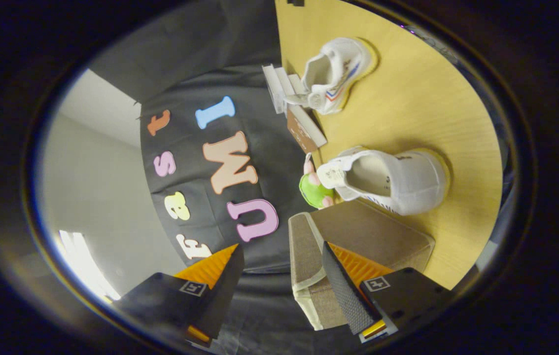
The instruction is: Open the storage box then place both shoes into the box .Put the left shoe in first, then the right shoe, with the right side of both shoes facing outward in a uniform manner.
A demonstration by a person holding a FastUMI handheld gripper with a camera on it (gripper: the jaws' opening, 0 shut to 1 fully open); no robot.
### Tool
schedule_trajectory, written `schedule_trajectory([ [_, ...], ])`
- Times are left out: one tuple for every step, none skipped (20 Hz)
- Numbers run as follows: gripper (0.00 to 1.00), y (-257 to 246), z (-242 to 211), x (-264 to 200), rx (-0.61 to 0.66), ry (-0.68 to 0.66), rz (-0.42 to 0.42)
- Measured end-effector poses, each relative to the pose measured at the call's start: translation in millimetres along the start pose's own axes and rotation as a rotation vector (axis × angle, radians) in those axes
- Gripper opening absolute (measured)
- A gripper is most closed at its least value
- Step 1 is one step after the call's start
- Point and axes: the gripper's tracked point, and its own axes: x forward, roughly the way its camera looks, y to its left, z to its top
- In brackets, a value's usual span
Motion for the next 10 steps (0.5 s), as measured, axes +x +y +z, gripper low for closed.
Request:
schedule_trajectory([
  [0.98,-7.6,-4.1,-0.7,0.005,0.01,-0.02],
  [0.98,-14.4,-4.0,0.0,0.008,0.01,-0.042],
  [0.98,-16.7,-2.4,-0.4,0.009,0.004,-0.06],
  [0.98,-18.3,-0.2,-0.7,0.016,-0.005,-0.066],
  [0.98,-15.9,1.8,-1.6,0.03,-0.012,-0.062],
  [0.98,-11.9,1.6,-0.4,0.048,-0.011,-0.047],
  [0.98,-5.7,-1.6,-0.5,0.064,-0.006,-0.031],
  [0.98,-2.1,-3.5,2.2,0.075,-0.003,-0.024],
  [0.98,-3.8,-5.9,4.4,0.075,-0.001,-0.031],
  [0.98,-4.3,-5.2,4.7,0.077,-0.004,-0.031],
])
